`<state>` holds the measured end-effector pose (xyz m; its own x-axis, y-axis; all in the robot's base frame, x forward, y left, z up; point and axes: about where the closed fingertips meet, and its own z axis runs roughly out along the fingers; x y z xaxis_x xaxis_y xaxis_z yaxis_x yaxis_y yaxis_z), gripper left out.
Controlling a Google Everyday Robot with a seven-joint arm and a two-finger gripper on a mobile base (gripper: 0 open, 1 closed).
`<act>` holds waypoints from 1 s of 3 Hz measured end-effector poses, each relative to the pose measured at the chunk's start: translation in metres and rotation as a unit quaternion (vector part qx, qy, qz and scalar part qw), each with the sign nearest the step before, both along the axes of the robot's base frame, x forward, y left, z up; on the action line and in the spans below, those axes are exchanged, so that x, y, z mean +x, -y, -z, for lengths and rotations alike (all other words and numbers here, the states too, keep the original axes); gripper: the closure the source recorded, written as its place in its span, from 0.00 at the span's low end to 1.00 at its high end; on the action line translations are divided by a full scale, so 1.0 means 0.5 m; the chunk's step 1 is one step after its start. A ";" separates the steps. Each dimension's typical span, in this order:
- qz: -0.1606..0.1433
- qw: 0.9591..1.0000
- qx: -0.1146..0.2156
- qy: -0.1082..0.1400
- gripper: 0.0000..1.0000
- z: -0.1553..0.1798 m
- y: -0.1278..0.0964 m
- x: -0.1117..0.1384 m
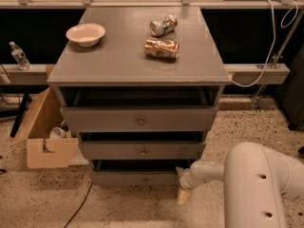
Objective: Open bottom drawer
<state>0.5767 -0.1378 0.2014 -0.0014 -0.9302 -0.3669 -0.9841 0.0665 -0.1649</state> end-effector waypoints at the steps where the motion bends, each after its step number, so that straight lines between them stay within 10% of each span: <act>1: -0.004 1.000 -0.005 -0.006 0.00 0.008 -0.004 -0.005; 3: -0.023 1.000 -0.018 -0.002 0.00 0.030 -0.032 0.026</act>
Offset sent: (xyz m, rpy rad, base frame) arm 0.0105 0.0058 -0.0213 -0.0481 0.0267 0.0177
